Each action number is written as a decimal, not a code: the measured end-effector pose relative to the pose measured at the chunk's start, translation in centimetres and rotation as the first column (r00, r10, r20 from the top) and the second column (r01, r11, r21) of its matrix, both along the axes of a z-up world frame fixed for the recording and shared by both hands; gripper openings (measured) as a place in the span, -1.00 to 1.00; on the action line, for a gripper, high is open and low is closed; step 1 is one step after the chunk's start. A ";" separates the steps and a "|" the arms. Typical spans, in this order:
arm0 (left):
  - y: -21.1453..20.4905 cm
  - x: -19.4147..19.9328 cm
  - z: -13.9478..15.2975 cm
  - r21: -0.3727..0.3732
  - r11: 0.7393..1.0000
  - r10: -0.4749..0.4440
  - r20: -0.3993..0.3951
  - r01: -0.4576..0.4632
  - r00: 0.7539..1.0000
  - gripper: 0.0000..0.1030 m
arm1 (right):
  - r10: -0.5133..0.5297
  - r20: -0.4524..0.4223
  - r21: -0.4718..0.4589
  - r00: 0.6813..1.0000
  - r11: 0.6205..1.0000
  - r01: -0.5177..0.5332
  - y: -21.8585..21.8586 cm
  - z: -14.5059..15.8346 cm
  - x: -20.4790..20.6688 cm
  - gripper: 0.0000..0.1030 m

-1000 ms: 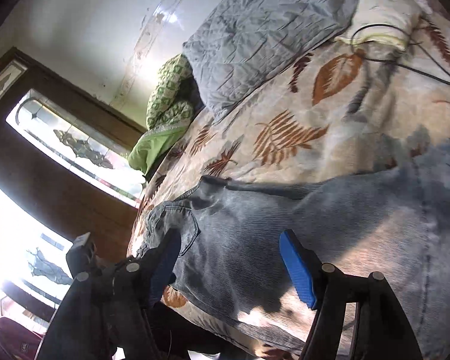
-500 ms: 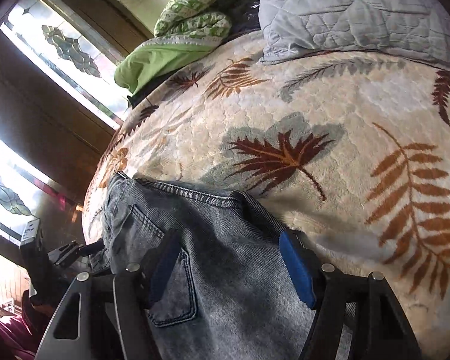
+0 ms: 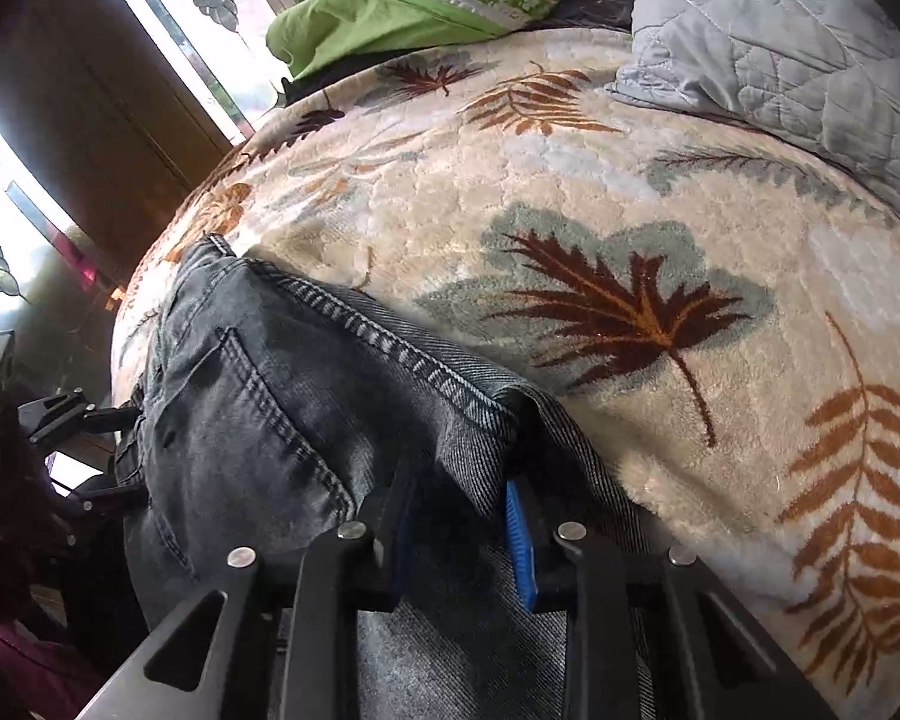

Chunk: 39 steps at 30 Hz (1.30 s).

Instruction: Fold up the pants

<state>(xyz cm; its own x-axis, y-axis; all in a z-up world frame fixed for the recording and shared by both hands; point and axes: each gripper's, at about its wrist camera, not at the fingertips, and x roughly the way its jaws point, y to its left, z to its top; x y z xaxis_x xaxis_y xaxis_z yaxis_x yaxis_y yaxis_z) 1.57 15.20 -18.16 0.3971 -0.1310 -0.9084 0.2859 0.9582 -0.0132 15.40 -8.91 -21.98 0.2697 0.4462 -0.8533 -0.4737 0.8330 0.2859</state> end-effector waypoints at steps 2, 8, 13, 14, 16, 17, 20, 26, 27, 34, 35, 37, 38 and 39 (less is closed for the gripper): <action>0.1 0.0 0.1 -0.006 1.000 0.001 -0.001 -0.001 1.000 0.38 | -0.037 -0.006 -0.009 0.999 0.999 0.037 -0.1 -0.5 0.9 -0.71; 1.2 0.6 1.4 -0.025 0.999 0.047 0.035 -0.046 0.998 0.28 | -0.088 0.138 -0.106 0.986 0.989 0.103 1.6 0.9 0.9 -0.94; 1.7 0.4 2.2 -0.009 0.997 0.077 0.064 -0.077 0.995 0.27 | -0.151 0.066 -0.052 0.986 0.987 0.155 1.0 -0.2 3.0 -0.94; 1.6 0.2 2.4 -0.007 0.997 0.080 0.077 -0.079 0.994 0.27 | -0.162 0.059 -0.037 0.985 0.986 0.164 0.6 -0.3 3.1 -0.95; 1.2 0.0 2.2 0.009 0.999 0.049 0.083 -0.049 0.995 0.27 | -0.196 0.037 0.015 0.980 0.981 0.196 -0.1 -0.4 3.2 -0.94; 0.8 0.0 1.4 0.042 0.999 0.020 0.064 -0.022 0.998 0.28 | -0.208 0.029 0.050 0.978 0.977 0.207 -0.5 -0.4 3.0 -0.94; 0.9 -0.1 0.1 0.064 0.997 0.028 0.029 -0.030 0.999 0.29 | -0.274 -0.017 0.199 0.962 0.942 0.272 -3.3 0.6 1.9 -0.92; 0.3 -0.7 3.3 0.028 0.999 0.029 0.086 -0.031 0.996 0.28 | -0.352 0.004 0.223 0.936 0.913 0.342 -11.1 4.8 -5.0 -0.91; -0.5 -0.8 4.0 0.007 1.000 0.013 0.101 -0.014 0.995 0.28 | -0.345 -0.001 0.213 0.939 0.917 0.337 -12.3 5.2 -6.5 -0.91; -11.2 -0.2 3.9 -0.001 0.980 -0.199 0.129 0.201 0.971 0.28 | -0.366 -0.063 0.030 0.928 0.929 0.368 -18.3 3.9 -16.7 -0.91; -12.6 -0.3 3.2 0.019 0.974 -0.228 0.119 0.228 0.966 0.28 | -0.374 -0.068 -0.017 0.925 0.927 0.374 -18.8 3.2 -18.0 -0.91; -15.1 -0.9 1.3 0.072 0.951 -0.306 0.081 0.301 0.948 0.28 | -0.393 -0.086 -0.079 0.916 0.919 0.387 -19.7 2.0 -20.6 -0.91; -15.9 -1.2 -0.2 0.121 0.940 -0.324 0.030 0.319 0.945 0.28 | -0.400 -0.098 -0.097 0.911 0.915 0.391 -20.3 1.3 -21.9 -0.91; -16.0 -1.7 -1.3 0.151 0.933 -0.331 -0.002 0.327 0.944 0.28 | -0.410 -0.109 -0.114 0.906 0.910 0.398 -20.8 0.7 -23.1 -0.91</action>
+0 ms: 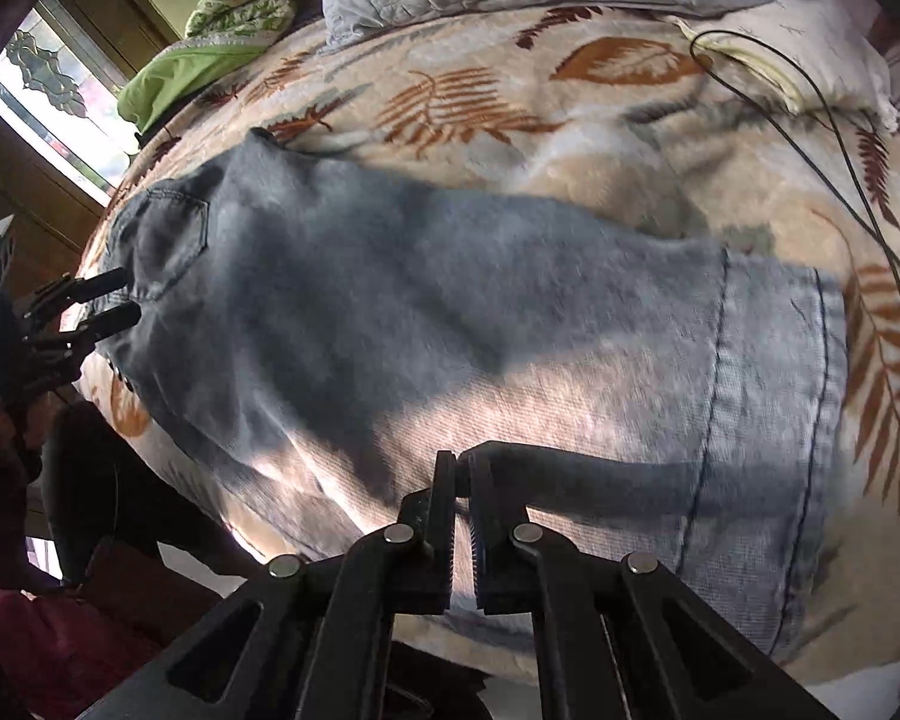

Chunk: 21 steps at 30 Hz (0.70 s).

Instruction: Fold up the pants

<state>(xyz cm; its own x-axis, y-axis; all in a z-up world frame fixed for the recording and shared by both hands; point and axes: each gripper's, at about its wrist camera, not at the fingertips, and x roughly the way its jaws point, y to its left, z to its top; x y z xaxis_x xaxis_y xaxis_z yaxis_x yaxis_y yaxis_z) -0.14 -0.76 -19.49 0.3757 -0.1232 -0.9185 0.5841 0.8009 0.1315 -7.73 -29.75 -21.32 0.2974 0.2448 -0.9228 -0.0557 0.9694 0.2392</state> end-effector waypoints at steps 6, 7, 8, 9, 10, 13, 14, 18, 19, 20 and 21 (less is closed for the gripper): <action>1.9 -2.1 0.7 0.006 1.000 -0.028 -0.032 0.028 0.999 0.27 | -0.079 0.026 0.052 0.997 0.996 0.077 -3.7 -0.9 -7.0 -0.89; 1.7 -2.0 0.9 0.021 0.999 -0.028 -0.035 0.029 0.999 0.26 | -0.111 0.026 0.050 0.994 0.993 0.109 -4.5 -0.9 -7.8 -0.89; 1.3 -2.0 1.1 0.036 0.999 -0.023 -0.034 0.024 0.999 0.25 | -0.154 0.040 0.091 0.987 0.985 0.150 -5.7 -0.7 -8.6 -0.89; 1.0 -2.0 1.6 0.030 0.999 -0.021 -0.035 0.022 0.999 0.25 | -0.207 0.071 0.176 0.976 0.966 0.192 -7.1 -0.2 -9.6 -0.89; 0.5 -2.1 2.3 -0.007 0.999 -0.033 -0.040 0.033 0.999 0.25 | -0.269 0.106 0.266 0.957 0.935 0.233 -8.6 0.3 -10.5 -0.89; -1.8 -2.7 4.9 -0.116 0.989 -0.096 -0.005 0.095 0.995 0.25 | -0.444 0.162 0.414 0.881 0.842 0.347 -12.6 0.9 -13.5 -0.68; -2.8 -2.9 5.5 -0.142 0.983 -0.118 0.023 0.120 0.993 0.25 | -0.490 0.155 0.451 0.858 0.808 0.379 -13.6 0.7 -14.3 -0.56; -7.4 -2.4 5.8 -0.211 0.960 -0.170 0.073 0.182 0.983 0.25 | -0.649 0.058 0.631 0.759 0.613 0.476 -16.1 -1.2 -16.6 0.26; -8.5 -2.1 5.4 -0.219 0.959 -0.170 0.065 0.180 0.983 0.25 | -0.667 0.045 0.667 0.744 0.574 0.474 -16.4 -1.7 -16.9 0.26; -9.5 -1.7 4.9 -0.231 0.957 -0.170 0.052 0.177 0.984 0.25 | -0.682 0.030 0.703 0.731 0.534 0.469 -16.4 -2.1 -17.0 0.26; -10.5 -1.4 4.4 -0.247 0.953 -0.172 0.039 0.177 0.984 0.25 | -0.691 0.006 0.731 0.723 0.496 0.469 -16.3 -2.6 -17.0 0.26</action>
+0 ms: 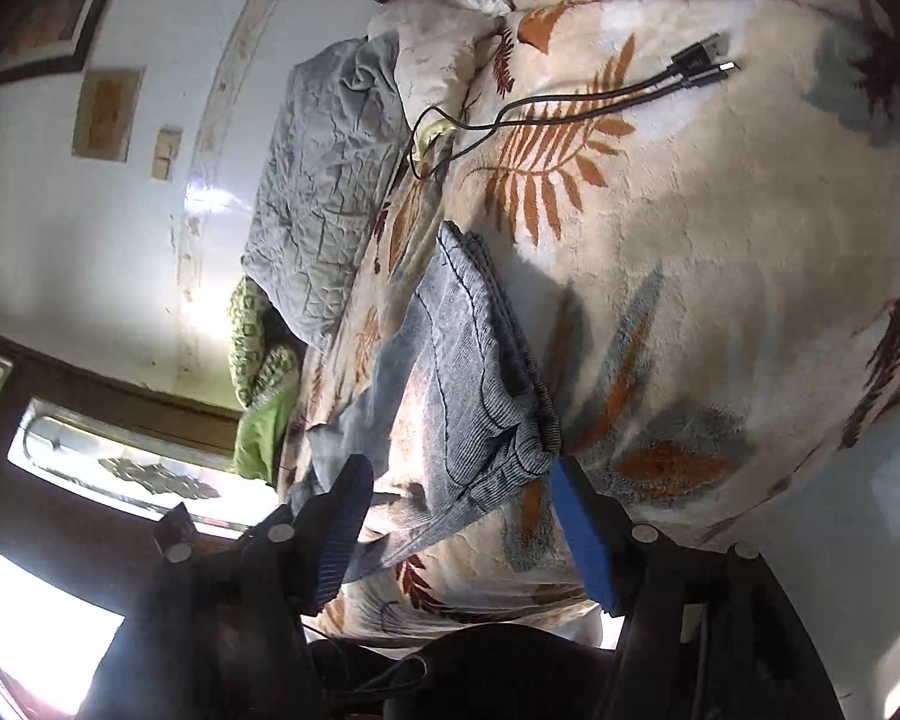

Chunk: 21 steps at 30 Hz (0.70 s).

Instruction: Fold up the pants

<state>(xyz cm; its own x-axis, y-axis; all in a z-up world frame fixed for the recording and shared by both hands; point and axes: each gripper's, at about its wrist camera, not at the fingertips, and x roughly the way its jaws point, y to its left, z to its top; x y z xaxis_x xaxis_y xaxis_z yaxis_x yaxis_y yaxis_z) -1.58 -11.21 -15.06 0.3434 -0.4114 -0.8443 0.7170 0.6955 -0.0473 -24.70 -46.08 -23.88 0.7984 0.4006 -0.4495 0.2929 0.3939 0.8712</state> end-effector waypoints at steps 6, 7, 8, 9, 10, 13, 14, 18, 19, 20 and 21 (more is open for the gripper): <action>-2.7 -0.3 -3.9 0.031 0.999 -0.015 -0.074 0.018 0.997 0.25 | -0.021 -0.036 0.079 0.999 0.997 0.024 1.3 -2.4 0.5 0.26; -2.6 -0.6 -4.8 0.056 0.998 -0.019 -0.098 0.024 0.995 0.25 | -0.022 -0.041 0.080 0.999 0.996 0.025 1.4 -2.7 0.8 0.26; -2.4 -1.4 -5.0 0.065 0.997 -0.038 -0.056 0.042 0.998 0.25 | -0.026 -0.054 0.073 0.998 0.997 0.030 1.4 -3.1 1.0 0.26; -2.4 -2.4 -5.0 0.097 0.993 -0.072 -0.019 0.074 0.997 0.25 | -0.030 -0.064 0.066 0.997 0.997 0.034 1.5 -3.4 1.5 0.26; -2.3 -3.3 -5.1 0.132 0.986 -0.105 -0.008 0.105 0.994 0.26 | -0.033 -0.060 0.069 0.998 0.997 0.038 1.5 -3.5 1.7 0.26; -1.7 -4.4 -4.9 0.170 0.973 -0.149 -0.044 0.154 0.988 0.26 | -0.064 -0.026 0.055 0.998 0.996 0.066 1.1 -2.9 2.1 0.26; -1.6 -4.3 -4.7 0.166 0.974 -0.145 -0.060 0.153 0.988 0.26 | -0.073 -0.015 0.047 0.997 0.996 0.073 0.9 -2.6 2.3 0.26; -1.4 -2.4 -3.2 0.043 0.995 -0.084 -0.138 0.091 0.987 0.26 | -0.089 -0.024 0.061 0.996 0.994 0.090 0.9 -2.9 3.8 0.26; -1.6 -2.0 -2.7 0.015 0.998 -0.059 -0.126 0.061 0.990 0.29 | -0.097 -0.022 0.066 0.995 0.993 0.098 1.0 -3.0 4.0 0.26; -1.7 -1.4 -2.3 -0.007 1.000 -0.031 -0.106 0.030 0.994 0.29 | -0.103 -0.021 0.054 0.994 0.993 0.104 1.2 -2.8 4.3 0.26; -2.0 -0.9 -2.0 -0.027 1.000 -0.009 -0.092 0.006 0.996 0.29 | -0.111 -0.028 0.028 0.993 0.993 0.111 1.4 -2.5 4.4 0.22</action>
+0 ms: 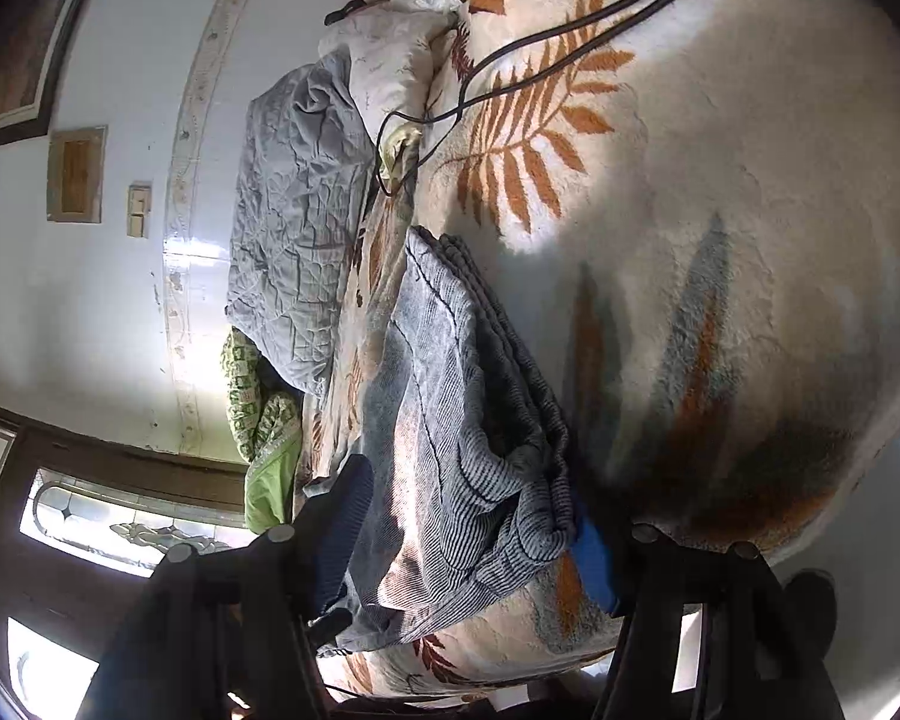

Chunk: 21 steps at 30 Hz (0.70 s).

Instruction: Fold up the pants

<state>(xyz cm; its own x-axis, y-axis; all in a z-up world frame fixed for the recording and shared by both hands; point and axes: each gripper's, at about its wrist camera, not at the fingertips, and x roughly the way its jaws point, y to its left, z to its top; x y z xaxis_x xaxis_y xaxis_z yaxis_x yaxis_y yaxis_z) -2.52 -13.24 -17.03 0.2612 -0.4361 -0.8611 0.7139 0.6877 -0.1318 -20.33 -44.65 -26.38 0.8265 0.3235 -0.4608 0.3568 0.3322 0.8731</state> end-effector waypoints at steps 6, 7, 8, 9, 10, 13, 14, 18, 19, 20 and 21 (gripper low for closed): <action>-3.2 1.3 -2.7 -0.012 1.000 0.016 -0.075 -0.017 0.997 0.36 | -0.017 -0.101 -0.110 0.995 0.994 0.006 0.9 1.0 1.5 -0.55; -3.6 0.5 -2.8 0.008 1.000 -0.003 -0.027 0.003 1.000 0.41 | -0.016 -0.114 -0.132 0.993 0.991 0.001 1.0 1.4 1.8 -0.57; -4.1 -0.2 -2.8 0.036 0.999 -0.030 0.008 0.030 1.000 0.45 | -0.011 -0.118 -0.160 0.993 0.987 -0.008 1.1 2.0 2.1 -0.58; -4.3 -0.7 -2.8 0.056 0.997 -0.053 0.018 0.052 0.998 0.47 | -0.002 -0.118 -0.191 0.993 0.981 -0.021 1.4 2.8 2.4 -0.60; -4.3 -0.9 -2.6 0.051 0.996 -0.069 0.007 0.068 0.998 0.47 | 0.013 -0.117 -0.223 0.993 0.974 -0.039 1.7 3.7 2.8 -0.62; -2.6 0.0 -1.7 -0.022 0.998 -0.060 -0.080 0.059 0.995 0.47 | 0.058 -0.094 -0.319 0.994 0.944 -0.085 2.9 6.8 4.1 -0.62; -1.7 0.5 -1.4 -0.038 0.999 -0.037 -0.101 0.033 0.994 0.47 | 0.076 -0.088 -0.346 0.993 0.933 -0.102 3.4 7.8 4.6 -0.62; 2.7 2.7 0.2 -0.096 0.992 0.070 -0.128 -0.083 0.989 0.47 | 0.173 -0.082 -0.436 0.981 0.879 -0.192 6.9 11.4 7.4 -0.62; 4.0 3.2 0.6 -0.114 0.988 0.092 -0.132 -0.108 0.987 0.47 | 0.206 -0.082 -0.450 0.975 0.866 -0.220 8.0 12.0 8.2 -0.62; 5.3 3.6 1.1 -0.131 0.982 0.116 -0.132 -0.133 0.984 0.47 | 0.237 -0.085 -0.462 0.968 0.851 -0.249 9.3 12.5 8.9 -0.63; 6.6 4.1 1.6 -0.148 0.976 0.140 -0.129 -0.159 0.982 0.47 | 0.266 -0.087 -0.471 0.960 0.838 -0.275 10.6 12.9 9.7 -0.62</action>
